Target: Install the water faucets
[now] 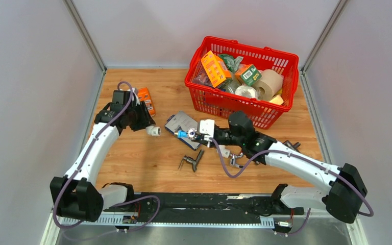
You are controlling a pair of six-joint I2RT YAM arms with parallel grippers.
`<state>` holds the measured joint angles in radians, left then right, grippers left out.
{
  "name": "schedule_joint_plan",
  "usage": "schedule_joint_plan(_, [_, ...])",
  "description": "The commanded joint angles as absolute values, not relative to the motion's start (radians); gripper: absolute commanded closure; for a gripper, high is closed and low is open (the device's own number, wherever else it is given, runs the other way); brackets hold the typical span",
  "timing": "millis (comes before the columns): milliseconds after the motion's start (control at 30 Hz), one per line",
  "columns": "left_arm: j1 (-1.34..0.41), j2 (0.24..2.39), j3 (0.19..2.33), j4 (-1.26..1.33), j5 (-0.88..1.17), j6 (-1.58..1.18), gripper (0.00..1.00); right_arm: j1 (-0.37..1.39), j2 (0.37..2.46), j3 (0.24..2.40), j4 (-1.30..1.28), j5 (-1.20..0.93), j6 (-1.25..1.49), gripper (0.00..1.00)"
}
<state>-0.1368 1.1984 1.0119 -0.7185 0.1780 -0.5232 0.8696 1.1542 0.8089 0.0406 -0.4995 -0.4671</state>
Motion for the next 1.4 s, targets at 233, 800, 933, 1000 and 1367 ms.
schedule_joint_plan(233, [-0.155,1.181,1.215,-0.914,0.236,-0.519,1.00,0.951,1.327,0.966,0.026,-0.298,-1.040,1.00])
schedule_joint_plan(800, [-0.173,1.305,1.462,-1.155,0.314,-0.430,1.00,1.077,1.391,0.910,0.341,-0.051,-1.354,1.00])
schedule_joint_plan(933, [-0.176,1.331,1.517,-1.199,0.316,-0.407,1.00,1.086,1.400,0.908,0.351,-0.035,-1.379,1.00])
schedule_joint_plan(1000, [-0.178,1.344,1.539,-1.216,0.319,-0.393,1.00,1.091,1.407,0.905,0.356,-0.018,-1.400,1.00])
schedule_joint_plan(1367, [-0.184,1.376,1.617,-1.253,0.325,-0.374,1.00,1.118,1.420,0.887,0.397,0.000,-1.422,1.00])
